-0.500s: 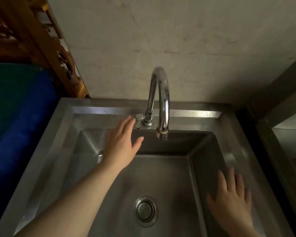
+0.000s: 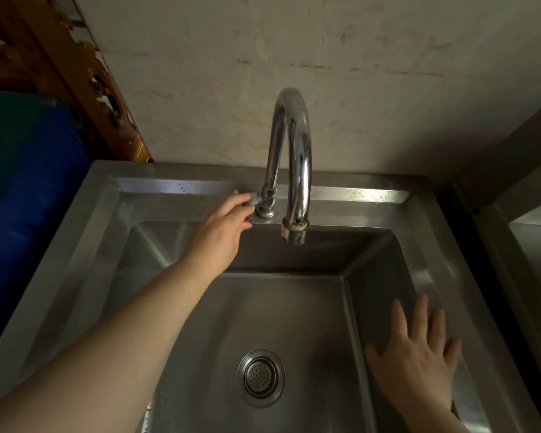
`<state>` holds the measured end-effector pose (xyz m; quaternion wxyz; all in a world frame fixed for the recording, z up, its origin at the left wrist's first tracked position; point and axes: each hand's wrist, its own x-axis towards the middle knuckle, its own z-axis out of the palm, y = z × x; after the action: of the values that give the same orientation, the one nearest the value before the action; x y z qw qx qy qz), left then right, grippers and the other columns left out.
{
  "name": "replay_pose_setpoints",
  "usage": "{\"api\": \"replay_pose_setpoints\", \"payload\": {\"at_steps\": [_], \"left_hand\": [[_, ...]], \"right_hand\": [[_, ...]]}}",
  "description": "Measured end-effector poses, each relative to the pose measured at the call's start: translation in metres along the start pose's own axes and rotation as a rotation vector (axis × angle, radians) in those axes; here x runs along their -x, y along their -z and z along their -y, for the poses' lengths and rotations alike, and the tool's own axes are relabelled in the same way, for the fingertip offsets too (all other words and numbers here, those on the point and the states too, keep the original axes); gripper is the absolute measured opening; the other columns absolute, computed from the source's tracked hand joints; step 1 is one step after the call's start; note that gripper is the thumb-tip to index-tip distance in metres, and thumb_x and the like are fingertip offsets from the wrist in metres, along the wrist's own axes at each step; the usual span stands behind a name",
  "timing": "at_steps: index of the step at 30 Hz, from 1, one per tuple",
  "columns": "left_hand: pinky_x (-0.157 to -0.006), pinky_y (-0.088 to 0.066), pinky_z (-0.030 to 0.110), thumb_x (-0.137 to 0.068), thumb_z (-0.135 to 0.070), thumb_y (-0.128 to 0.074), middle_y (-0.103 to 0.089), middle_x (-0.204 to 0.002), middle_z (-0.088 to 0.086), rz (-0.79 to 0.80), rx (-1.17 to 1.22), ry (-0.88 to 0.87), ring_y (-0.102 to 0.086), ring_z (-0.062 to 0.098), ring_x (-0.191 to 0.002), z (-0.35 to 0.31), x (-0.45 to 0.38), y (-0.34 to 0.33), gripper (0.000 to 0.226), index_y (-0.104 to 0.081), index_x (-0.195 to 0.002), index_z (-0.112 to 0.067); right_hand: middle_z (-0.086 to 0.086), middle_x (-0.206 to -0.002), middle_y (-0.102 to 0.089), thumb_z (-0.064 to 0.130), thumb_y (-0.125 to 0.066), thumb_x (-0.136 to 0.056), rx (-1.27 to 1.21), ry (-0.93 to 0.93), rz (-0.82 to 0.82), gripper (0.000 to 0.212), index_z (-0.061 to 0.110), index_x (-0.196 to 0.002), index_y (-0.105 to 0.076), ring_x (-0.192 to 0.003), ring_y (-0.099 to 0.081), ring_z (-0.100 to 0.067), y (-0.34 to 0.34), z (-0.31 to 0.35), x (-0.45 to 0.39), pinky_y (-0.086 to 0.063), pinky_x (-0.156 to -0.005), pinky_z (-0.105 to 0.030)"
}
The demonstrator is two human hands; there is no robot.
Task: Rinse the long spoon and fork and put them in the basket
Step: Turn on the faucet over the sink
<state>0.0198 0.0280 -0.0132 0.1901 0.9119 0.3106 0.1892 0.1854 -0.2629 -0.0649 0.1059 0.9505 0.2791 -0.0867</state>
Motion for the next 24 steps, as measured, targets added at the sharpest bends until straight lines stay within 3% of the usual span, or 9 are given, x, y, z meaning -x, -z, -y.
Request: {"api": "replay_pose_setpoints", "payload": {"at_steps": [3, 8, 13, 16, 19, 24], "left_hand": [[-0.094, -0.025, -0.004, -0.089, 0.008, -0.059, -0.056, -0.136, 0.013, 0.015, 0.022, -0.004, -0.066, 0.027, -0.106, 0.002, -0.002, 0.001, 0.030, -0.066, -0.117, 0.002], [-0.085, -0.043, 0.020, -0.089, 0.009, -0.057, -0.063, -0.128, 0.012, -0.062, 0.003, -0.005, -0.070, 0.025, -0.098, -0.003, -0.007, 0.001, 0.029, -0.067, -0.114, 0.000], [-0.088, -0.053, 0.042, -0.091, 0.006, -0.055, -0.064, -0.126, 0.012, -0.091, 0.025, 0.011, -0.067, 0.028, -0.104, -0.005, -0.013, 0.006, 0.028, -0.067, -0.116, 0.001], [-0.082, -0.053, 0.036, -0.093, 0.005, -0.053, -0.067, -0.118, 0.013, -0.125, 0.047, 0.036, -0.068, 0.028, -0.099, -0.006, -0.017, 0.007, 0.027, -0.067, -0.116, 0.001], [-0.073, -0.043, 0.026, -0.094, 0.001, -0.051, -0.069, -0.111, 0.012, -0.145, 0.032, 0.068, -0.067, 0.028, -0.096, -0.005, -0.019, 0.006, 0.024, -0.068, -0.111, -0.002], [-0.075, -0.046, 0.033, -0.096, -0.003, -0.050, -0.069, -0.106, 0.013, -0.158, 0.040, 0.085, -0.065, 0.031, -0.094, -0.004, -0.022, 0.004, 0.021, -0.068, -0.106, -0.002]], "right_hand": [[-0.005, -0.163, 0.014, 0.068, -0.042, -0.076, 0.003, -0.004, -0.011, 0.092, 0.032, -0.152, -0.006, -0.148, 0.008, -0.034, 0.002, 0.001, 0.001, -0.012, -0.115, -0.056], [-0.006, -0.163, 0.012, 0.069, -0.043, -0.076, 0.001, -0.004, -0.015, 0.092, 0.032, -0.152, -0.007, -0.148, 0.007, -0.033, 0.003, 0.002, 0.002, -0.013, -0.115, -0.056], [-0.007, -0.163, 0.009, 0.070, -0.044, -0.075, 0.003, 0.002, -0.023, 0.092, 0.031, -0.152, -0.012, -0.147, 0.006, -0.034, 0.004, 0.002, 0.002, -0.014, -0.114, -0.056], [-0.008, -0.164, 0.005, 0.070, -0.045, -0.074, 0.008, 0.004, -0.034, 0.092, 0.031, -0.152, -0.014, -0.147, 0.004, -0.034, 0.003, 0.002, 0.003, -0.014, -0.114, -0.056], [-0.008, -0.164, 0.006, 0.070, -0.044, -0.074, 0.009, 0.003, -0.029, 0.093, 0.031, -0.152, -0.013, -0.147, 0.004, -0.034, 0.003, 0.002, 0.003, -0.013, -0.114, -0.056], [-0.007, -0.163, 0.007, 0.071, -0.043, -0.074, 0.012, -0.002, -0.022, 0.093, 0.031, -0.152, -0.011, -0.147, 0.004, -0.035, 0.002, 0.002, 0.002, -0.012, -0.114, -0.056]]}}
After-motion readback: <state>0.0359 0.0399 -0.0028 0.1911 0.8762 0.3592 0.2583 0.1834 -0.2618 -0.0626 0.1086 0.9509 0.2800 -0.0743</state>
